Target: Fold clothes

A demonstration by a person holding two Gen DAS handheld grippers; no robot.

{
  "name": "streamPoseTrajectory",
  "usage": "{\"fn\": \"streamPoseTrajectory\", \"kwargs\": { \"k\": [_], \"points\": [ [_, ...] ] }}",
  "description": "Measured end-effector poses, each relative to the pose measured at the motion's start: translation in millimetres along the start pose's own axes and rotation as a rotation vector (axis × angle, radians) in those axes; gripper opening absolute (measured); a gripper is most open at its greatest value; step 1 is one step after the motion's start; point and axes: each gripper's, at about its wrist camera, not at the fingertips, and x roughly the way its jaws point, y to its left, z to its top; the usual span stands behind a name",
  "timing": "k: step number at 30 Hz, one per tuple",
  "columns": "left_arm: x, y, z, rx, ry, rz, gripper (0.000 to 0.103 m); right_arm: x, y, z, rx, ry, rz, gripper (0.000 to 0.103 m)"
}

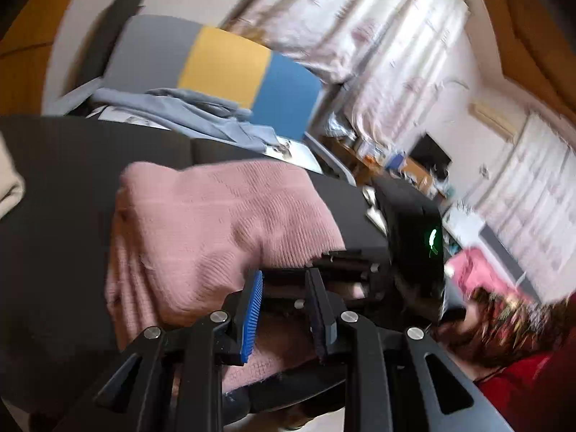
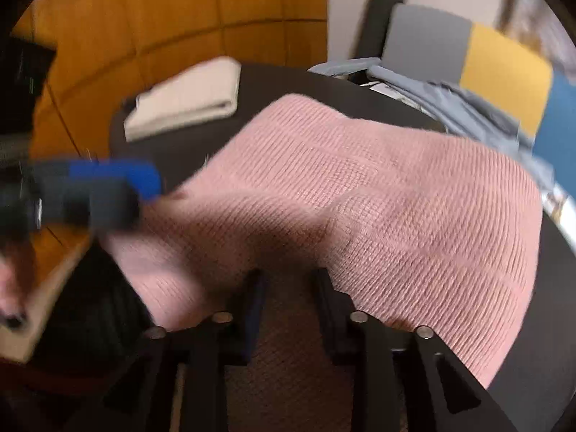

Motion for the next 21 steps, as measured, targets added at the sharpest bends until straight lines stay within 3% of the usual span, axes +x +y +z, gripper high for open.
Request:
{"fn": "streamPoseTrajectory", "kwargs": {
  "k": [4,6,11,14,16,18,21],
  "points": [
    [25,13,-18,0.045,0.095,0.22,0.02,-27,-16,8,0.077,-0.087,0.044,0.032],
    [17,30,-24,-0.047,0.075,0.197,0.019,-29,-16,21,0.081,-0.113,0.059,0.032],
    [-2,44,-34,-0.152,-0.002,0.162,0.019,31,1,71,-0.042,0.018,0.079,0.03],
    [0,42,-42,-0.129,0.011,0.198,0.019,67,11,101,-0.115,0.097,0.091,0.03],
    [-3,34,-45,-0.079,0.003,0.268,0.023,89,16,114,-0.134,0.116,0.043,0.028],
    [1,30,-49,-0.042,0.016,0.322,0.024,107,11,127,-0.059,0.085,0.015,0.028],
    [10,34,-53,-0.019,0.066,0.338,0.024,114,10,129,0.012,0.02,-0.039,0.028]
  ]
}}
